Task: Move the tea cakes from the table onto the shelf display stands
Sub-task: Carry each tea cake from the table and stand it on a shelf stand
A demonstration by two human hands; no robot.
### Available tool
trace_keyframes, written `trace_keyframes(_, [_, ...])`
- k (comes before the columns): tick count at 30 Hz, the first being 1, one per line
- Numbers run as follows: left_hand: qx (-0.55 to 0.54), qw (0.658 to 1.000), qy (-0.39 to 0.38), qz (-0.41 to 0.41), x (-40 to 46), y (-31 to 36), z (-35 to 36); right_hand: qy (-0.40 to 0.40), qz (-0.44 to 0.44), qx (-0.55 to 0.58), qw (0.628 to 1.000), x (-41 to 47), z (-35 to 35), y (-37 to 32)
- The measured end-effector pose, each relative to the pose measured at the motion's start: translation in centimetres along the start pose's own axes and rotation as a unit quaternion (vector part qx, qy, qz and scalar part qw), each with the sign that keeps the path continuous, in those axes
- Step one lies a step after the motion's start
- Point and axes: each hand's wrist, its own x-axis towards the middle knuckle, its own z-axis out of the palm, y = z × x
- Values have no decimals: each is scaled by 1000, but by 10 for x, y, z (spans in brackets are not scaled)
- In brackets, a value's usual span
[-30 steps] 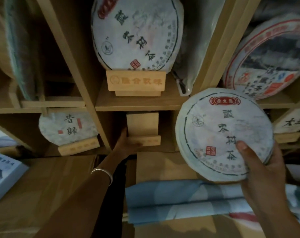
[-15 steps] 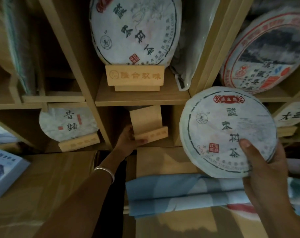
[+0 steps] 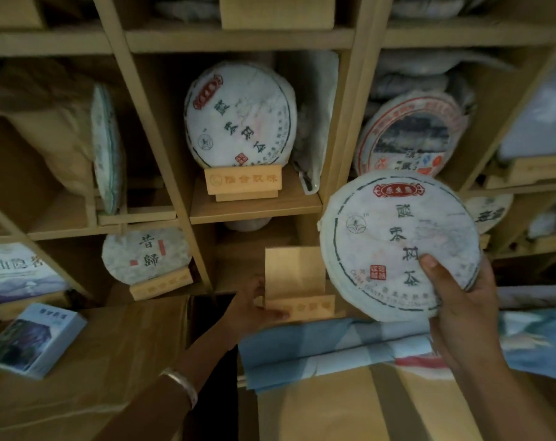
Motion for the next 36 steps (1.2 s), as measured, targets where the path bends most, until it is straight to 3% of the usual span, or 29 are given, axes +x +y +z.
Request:
trace_keyframes(7, [-35, 996, -40, 78, -50, 90, -17, -22, -21, 2, 1000, -18, 1, -72])
trace_keyframes(10, [-16, 991, -32, 130, -73, 136, -25, -34, -34, 21, 999, -25, 2, -100])
trace_keyframes(16, [18, 975, -93, 201, -113, 186, -26, -83, -59, 29, 994, -31, 13, -137])
trace_keyframes(24, [58, 960, -185, 202, -141, 207, -23, -119, -116, 21, 986, -22, 26, -159])
trace_keyframes(36, [63, 957, -198, 201, -142, 223, -18, -149, -207, -59, 965, -11, 42, -173])
